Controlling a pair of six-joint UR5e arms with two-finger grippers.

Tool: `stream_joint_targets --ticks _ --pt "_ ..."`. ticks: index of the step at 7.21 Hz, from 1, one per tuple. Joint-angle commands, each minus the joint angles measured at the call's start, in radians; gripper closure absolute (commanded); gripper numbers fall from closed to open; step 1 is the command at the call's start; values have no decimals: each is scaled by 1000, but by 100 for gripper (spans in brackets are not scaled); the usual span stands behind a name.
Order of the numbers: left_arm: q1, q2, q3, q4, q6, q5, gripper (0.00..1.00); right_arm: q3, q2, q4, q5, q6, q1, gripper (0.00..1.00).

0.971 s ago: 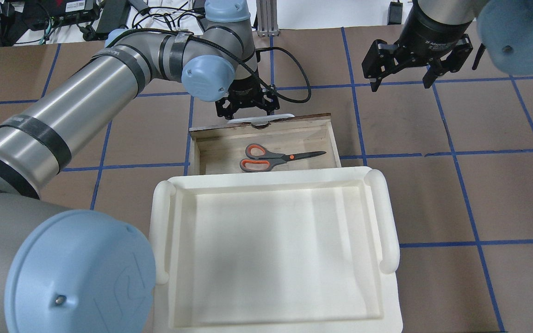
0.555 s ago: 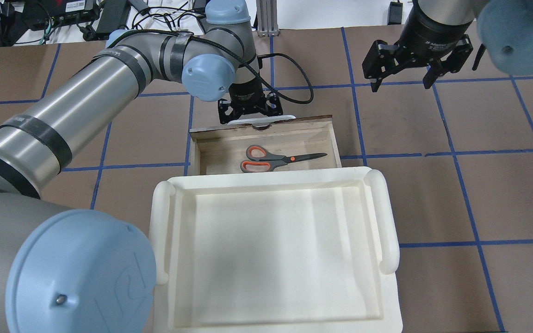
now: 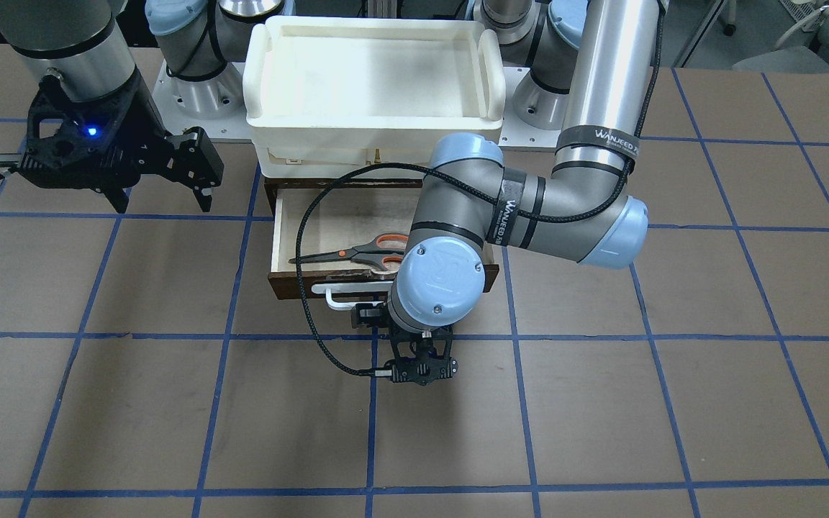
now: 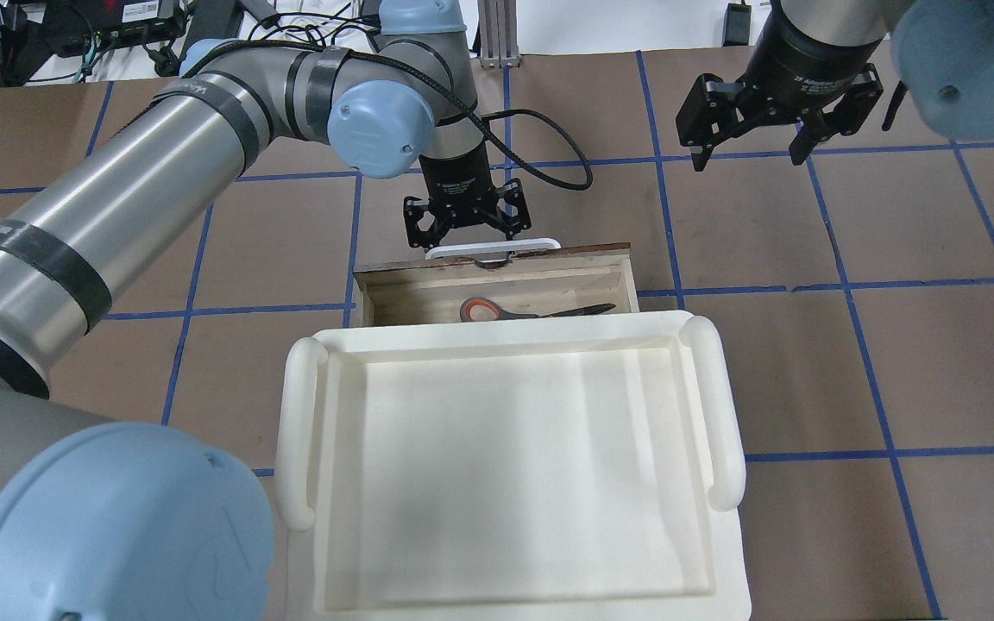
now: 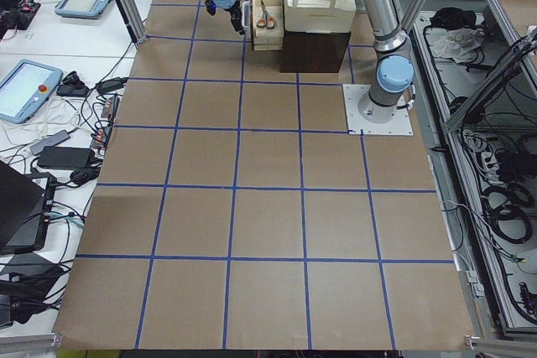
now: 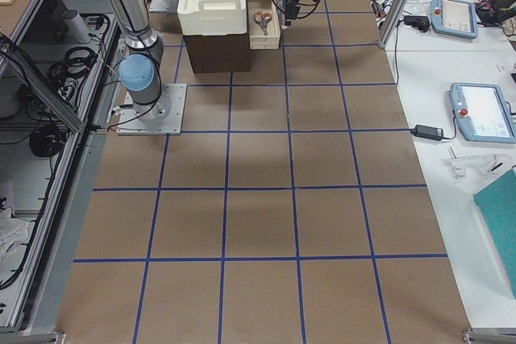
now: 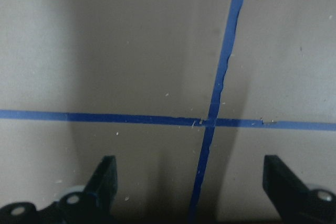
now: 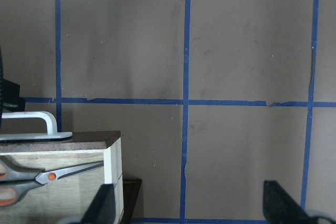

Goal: Put scissors in drawer and close it
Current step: 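Push the drawer closed toward the robot with the left gripper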

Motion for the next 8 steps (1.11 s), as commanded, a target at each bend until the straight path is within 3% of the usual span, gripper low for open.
stream_joint_targets --ticks 1,3,8 --pt "-17 24 -9 -79 10 -17 0 0 -1 -2 2 0 2 0" --pt "-45 62 -24 -150 3 -17 0 0 1 -6 2 0 0 0" --pt "-79 156 -173 -153 3 -15 0 0 -1 -8 9 0 0 0"
